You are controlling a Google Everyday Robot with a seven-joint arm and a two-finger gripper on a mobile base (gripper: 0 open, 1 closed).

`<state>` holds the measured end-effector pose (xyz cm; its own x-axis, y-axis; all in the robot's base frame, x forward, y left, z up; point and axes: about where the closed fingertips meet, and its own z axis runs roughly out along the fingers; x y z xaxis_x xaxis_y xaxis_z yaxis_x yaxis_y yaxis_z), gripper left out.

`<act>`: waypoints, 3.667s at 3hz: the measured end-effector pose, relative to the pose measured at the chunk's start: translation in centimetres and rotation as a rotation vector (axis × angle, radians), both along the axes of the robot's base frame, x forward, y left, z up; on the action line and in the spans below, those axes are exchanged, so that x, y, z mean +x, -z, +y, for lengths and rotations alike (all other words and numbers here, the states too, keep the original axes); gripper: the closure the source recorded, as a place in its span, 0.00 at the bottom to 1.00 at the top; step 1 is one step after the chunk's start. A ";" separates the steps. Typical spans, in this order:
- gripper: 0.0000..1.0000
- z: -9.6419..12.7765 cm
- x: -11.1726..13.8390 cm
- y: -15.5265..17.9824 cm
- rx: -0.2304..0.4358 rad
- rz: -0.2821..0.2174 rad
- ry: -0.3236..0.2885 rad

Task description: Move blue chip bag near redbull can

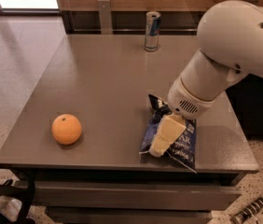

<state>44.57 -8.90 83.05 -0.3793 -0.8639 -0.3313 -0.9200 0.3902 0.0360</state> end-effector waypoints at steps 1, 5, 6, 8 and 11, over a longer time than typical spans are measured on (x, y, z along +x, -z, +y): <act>0.41 0.1 0.0 0.0 -0.001 0.000 -0.002; 1.00 -1.1 -0.1 -1.8 -0.017 -0.028 0.003; 1.00 -3.1 1.2 -5.1 -0.030 -0.109 0.025; 1.00 -5.7 7.7 -11.4 0.007 -0.345 0.035; 1.00 -9.6 19.4 -15.3 0.114 -0.624 0.182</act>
Offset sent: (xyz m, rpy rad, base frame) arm -0.0003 0.0006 -0.0001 -0.0008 0.0002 0.0016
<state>64.00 -18.50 98.31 -0.2233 -0.7507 -0.6218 -0.7015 0.5666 -0.4322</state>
